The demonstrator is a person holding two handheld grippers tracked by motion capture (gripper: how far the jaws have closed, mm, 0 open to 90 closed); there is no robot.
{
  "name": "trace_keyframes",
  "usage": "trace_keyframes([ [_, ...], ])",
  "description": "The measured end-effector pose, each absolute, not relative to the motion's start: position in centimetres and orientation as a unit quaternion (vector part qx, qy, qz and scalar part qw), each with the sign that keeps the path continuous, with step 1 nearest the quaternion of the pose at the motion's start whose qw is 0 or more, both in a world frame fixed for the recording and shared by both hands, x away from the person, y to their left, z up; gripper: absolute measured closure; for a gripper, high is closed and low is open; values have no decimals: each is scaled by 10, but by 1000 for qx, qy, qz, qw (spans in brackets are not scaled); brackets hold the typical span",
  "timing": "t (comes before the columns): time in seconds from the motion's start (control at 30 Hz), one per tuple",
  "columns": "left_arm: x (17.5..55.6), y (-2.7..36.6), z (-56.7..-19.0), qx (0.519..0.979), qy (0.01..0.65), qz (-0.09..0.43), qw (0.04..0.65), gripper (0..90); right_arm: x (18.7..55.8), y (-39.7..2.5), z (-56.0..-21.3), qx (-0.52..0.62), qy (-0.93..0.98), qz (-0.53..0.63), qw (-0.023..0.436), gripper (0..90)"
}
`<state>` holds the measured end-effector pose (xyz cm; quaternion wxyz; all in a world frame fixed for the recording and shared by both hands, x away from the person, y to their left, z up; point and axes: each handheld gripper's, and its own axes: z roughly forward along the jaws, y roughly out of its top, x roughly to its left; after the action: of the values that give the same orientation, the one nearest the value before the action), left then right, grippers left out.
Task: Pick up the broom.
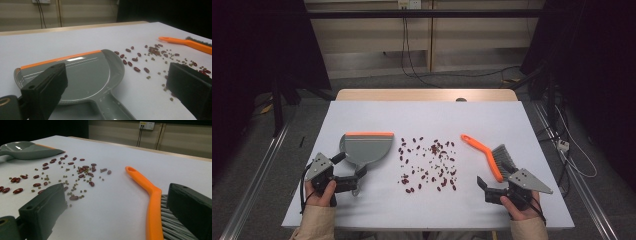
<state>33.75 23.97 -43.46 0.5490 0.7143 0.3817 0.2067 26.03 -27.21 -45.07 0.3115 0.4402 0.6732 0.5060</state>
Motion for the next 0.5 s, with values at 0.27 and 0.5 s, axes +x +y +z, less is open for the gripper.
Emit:
trace_keyframes([
  [0.27, 337, 240, -435, 714, 381, 207, 549, 32, 260, -271, -450, 437, 675, 506, 312, 23],
  [0.5, 338, 239, -435, 714, 382, 205, 549, 32, 269, -270, -442, 437, 684, 498, 305, 32],
])
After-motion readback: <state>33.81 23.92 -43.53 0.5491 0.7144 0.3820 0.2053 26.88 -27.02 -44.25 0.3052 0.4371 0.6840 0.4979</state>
